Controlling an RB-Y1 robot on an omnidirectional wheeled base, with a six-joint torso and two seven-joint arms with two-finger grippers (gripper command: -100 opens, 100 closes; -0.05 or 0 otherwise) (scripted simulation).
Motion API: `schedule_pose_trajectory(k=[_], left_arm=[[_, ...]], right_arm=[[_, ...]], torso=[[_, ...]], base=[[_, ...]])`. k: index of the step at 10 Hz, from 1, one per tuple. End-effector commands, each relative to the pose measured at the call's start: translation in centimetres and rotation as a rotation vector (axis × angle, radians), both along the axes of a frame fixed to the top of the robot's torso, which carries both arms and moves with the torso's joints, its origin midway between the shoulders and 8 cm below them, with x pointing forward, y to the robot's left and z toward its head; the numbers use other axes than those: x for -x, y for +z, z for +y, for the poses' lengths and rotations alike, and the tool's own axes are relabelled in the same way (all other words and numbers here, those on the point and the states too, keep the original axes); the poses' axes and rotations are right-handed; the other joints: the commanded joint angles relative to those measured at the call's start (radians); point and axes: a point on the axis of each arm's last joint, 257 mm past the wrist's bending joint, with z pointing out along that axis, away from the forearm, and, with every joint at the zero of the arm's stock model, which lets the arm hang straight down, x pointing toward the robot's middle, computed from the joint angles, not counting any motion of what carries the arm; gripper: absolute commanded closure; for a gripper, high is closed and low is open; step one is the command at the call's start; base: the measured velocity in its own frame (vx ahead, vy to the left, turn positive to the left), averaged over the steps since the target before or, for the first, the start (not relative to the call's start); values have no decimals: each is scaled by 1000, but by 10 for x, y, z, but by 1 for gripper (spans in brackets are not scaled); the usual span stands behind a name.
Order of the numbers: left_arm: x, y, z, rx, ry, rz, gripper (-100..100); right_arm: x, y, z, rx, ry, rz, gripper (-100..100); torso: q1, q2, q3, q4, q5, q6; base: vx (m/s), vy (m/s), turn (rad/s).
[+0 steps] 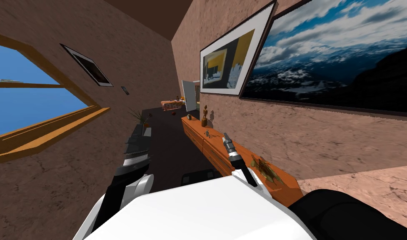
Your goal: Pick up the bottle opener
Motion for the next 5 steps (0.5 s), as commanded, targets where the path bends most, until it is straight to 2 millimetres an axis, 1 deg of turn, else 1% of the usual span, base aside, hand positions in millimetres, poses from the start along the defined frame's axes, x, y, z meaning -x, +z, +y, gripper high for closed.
schedule_pose_trajectory(k=[1,2,3,4,5], left_arm=[[0,0,0,0,0,0,0],[0,0,0,0,0,0,0],[0,0,0,0,0,0,0],[0,0,0,0,0,0,0],[0,0,0,0,0,0,0]], right_arm=[[1,-31,-1,66,14,80,-100],[1,-31,-1,66,14,80,-100],[5,-51,-1,110,25,131,-100],[9,-71,-1,152,37,181,-100],[9,-71,-1,154,38,182,-100]], torso=[[0,0,0,0,0,0],[0,0,0,0,0,0],[0,0,0,0,0,0],[0,-1,0,0,0,0],[1,-1,0,0,0,0]], base=[[-61,2,209],[-54,-1,52],[-49,10,117],[-52,19,221],[-39,12,82]])
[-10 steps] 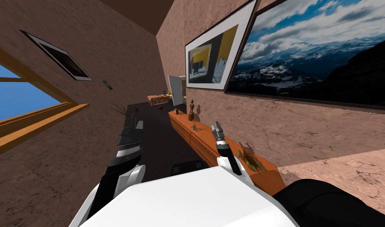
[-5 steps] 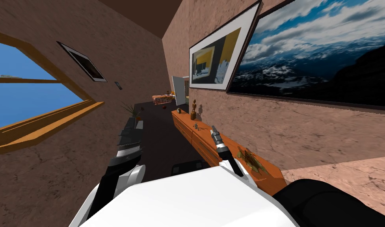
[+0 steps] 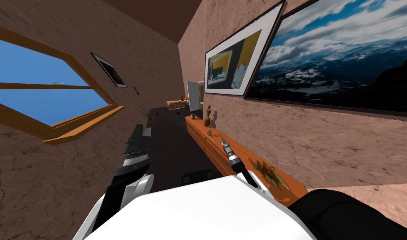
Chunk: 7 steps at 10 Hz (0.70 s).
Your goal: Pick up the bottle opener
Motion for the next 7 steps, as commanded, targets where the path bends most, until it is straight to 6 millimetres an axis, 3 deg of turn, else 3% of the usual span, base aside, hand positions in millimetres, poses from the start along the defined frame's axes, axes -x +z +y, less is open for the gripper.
schedule_pose_trajectory(k=[1,2,3,7], left_arm=[[0,0,0,0,0,0,0],[0,0,0,0,0,0,0],[0,0,0,0,0,0,0],[0,0,0,0,0,0,0]], right_arm=[[5,-22,-3,53,16,59,-100],[10,-41,-4,97,31,107,-100],[10,-41,-4,97,31,107,-100],[39,-112,-14,277,94,290,-100]], torso=[[0,0,0,0,0,0],[0,0,0,0,0,0],[1,-1,0,0,0,-1],[1,-3,-2,-1,0,-1]], base=[[-30,19,143],[-33,28,247],[-20,18,103],[-2,27,256]])
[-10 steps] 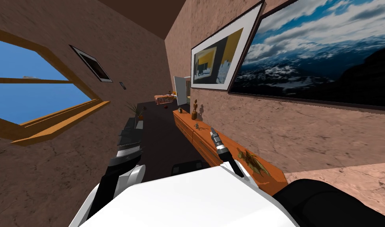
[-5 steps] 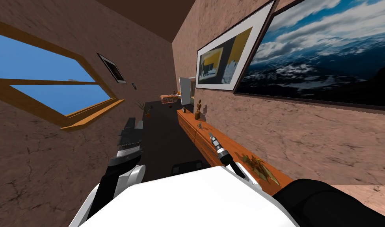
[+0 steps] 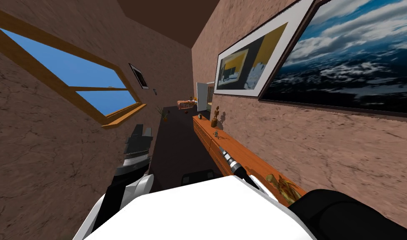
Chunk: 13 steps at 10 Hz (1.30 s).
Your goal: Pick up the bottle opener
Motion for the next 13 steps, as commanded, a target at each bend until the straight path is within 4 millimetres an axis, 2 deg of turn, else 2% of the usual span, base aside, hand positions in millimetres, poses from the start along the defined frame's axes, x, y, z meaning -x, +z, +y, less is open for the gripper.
schedule_pose_trajectory(k=[1,5,6,10,12,13], left_arm=[[0,0,0,0,0,0,0],[0,0,0,0,0,0,0],[0,0,0,0,0,0,0],[0,0,0,0,0,0,0],[0,0,0,0,0,0,0],[0,0,0,0,0,0,0]], right_arm=[[4,-13,-11,35,11,30,-100],[41,-76,-38,225,81,201,-100],[41,-76,-38,225,81,201,-100],[80,-124,-81,417,151,356,-100],[99,-141,-106,507,182,426,-100],[99,-141,-106,507,182,426,-100]], torso=[[0,0,0,0,0,0],[-2,-3,-2,-1,0,0],[-3,-5,-3,-1,-1,0],[-6,-5,-3,-1,-1,0],[-6,-7,-4,-2,-1,0],[-7,-7,-4,-2,-1,0]], base=[[23,11,80],[54,1,267],[60,-26,96],[81,-51,270],[109,-83,267],[56,-77,88]])
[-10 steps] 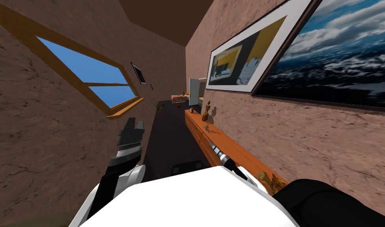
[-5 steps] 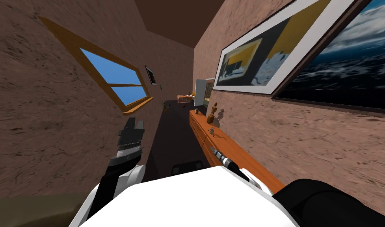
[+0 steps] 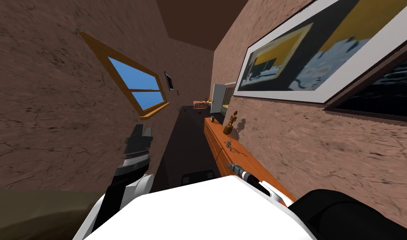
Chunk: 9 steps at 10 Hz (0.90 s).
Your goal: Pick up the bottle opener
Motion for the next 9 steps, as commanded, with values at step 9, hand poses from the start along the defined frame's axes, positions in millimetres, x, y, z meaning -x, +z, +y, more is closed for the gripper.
schedule_pose_trajectory(k=[9], left_arm=[[0,0,0,0,0,0,0]], right_arm=[[34,-21,-101,299,120,173,-100]], torso=[[-2,-5,-3,-1,-1,-1]], base=[[106,-124,211]])
